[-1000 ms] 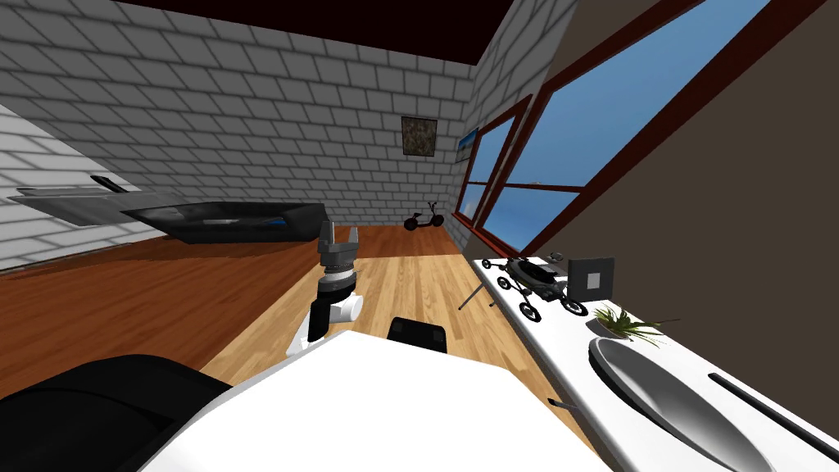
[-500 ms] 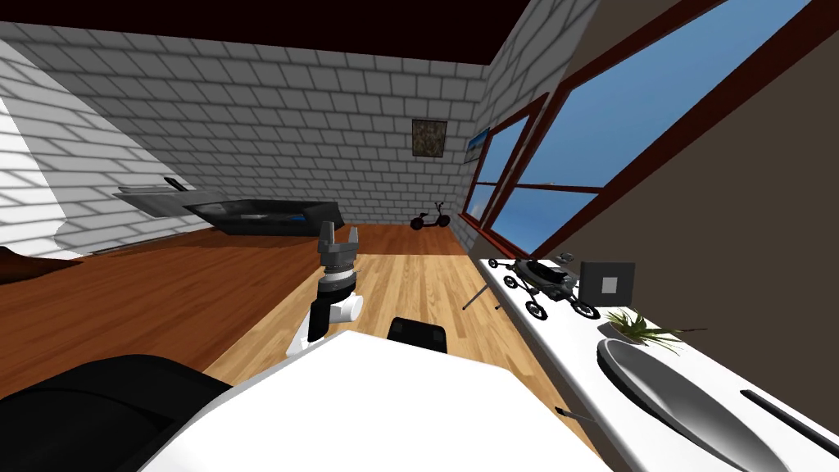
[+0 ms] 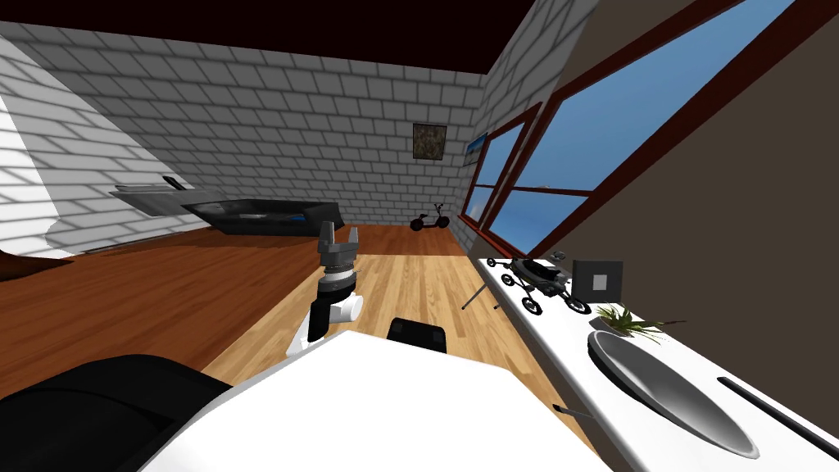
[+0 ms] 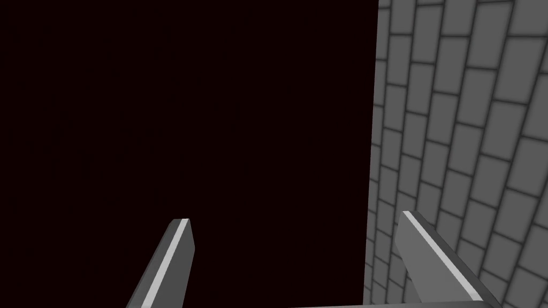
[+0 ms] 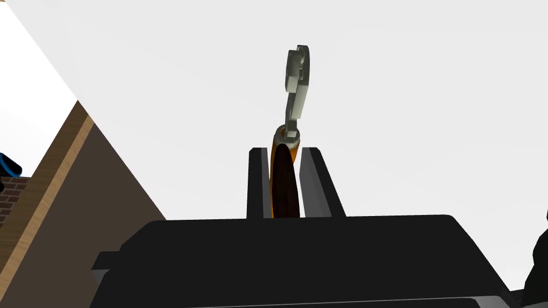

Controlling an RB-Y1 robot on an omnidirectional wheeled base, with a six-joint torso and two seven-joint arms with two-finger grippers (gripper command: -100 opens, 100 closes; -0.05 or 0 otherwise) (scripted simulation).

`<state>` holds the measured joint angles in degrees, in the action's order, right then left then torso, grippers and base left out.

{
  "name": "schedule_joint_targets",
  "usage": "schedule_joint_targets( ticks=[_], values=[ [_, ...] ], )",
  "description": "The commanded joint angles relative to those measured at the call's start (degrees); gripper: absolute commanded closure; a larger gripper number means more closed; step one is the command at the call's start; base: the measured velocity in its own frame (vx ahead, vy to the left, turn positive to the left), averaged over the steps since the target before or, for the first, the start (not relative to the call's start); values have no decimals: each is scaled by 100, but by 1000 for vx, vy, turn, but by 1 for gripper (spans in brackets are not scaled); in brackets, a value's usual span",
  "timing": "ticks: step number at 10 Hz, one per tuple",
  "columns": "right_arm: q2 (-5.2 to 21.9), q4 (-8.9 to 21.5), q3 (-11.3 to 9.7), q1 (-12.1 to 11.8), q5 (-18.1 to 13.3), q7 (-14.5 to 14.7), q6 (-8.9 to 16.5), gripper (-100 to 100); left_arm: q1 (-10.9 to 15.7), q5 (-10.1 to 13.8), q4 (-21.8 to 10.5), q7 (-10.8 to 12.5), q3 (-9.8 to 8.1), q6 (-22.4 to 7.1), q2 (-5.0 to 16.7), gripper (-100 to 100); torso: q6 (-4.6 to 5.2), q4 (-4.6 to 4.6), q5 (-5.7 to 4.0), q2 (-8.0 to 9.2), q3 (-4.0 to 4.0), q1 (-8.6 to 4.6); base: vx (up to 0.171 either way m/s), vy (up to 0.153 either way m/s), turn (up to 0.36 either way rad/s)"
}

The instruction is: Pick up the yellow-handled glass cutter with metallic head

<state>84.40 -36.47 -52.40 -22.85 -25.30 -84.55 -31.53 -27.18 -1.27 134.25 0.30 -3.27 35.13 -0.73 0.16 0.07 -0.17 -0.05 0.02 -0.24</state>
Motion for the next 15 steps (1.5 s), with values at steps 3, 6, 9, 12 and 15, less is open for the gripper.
schedule_joint_targets(
  ticks=[3,6,9,12,15],
  values=[
    [1,0,0,0,-1,2,1,0,0,0,0,0,0,0,0,0,1,-1,-1,-2,-2,-2,0,0,0],
    [107,-213,70,-283,561,586,7,100,-2,0,1,0,-1,1,1,0,11,-13,-4,-51,-30,-14,191,-49,-288],
    [107,-213,70,-283,706,996,7,100,-1,0,0,0,-1,0,1,0,-18,-10,-6,-55,-32,-24,95,-36,-42],
    [164,-316,104,-430,1065,1525,10,100,-2,0,0,0,-1,0,1,0,16,-12,-4,-43,-26,-14,116,-21,-184],
    [221,-419,137,-576,1425,2013,13,100,-1,0,0,0,-1,0,1,0,6,-11,-4,-45,-27,-16,121,-22,-163]
  ],
)
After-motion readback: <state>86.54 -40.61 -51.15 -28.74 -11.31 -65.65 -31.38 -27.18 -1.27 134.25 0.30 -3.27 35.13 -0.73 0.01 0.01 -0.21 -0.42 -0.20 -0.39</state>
